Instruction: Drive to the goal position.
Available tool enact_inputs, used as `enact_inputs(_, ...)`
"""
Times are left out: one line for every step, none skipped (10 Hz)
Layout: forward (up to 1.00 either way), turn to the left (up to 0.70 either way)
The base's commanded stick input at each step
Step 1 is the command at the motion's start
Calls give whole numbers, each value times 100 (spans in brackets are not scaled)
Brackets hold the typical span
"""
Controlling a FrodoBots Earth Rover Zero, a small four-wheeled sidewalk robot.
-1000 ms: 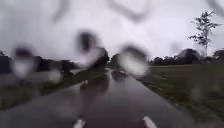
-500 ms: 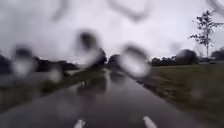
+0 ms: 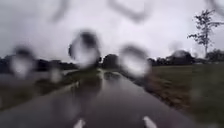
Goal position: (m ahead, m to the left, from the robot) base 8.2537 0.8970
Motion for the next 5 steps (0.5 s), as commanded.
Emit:
enact_inputs(85,0)
enact_inputs(85,0)
enact_inputs(85,0)
enact_inputs(85,0)
enact_inputs(85,0)
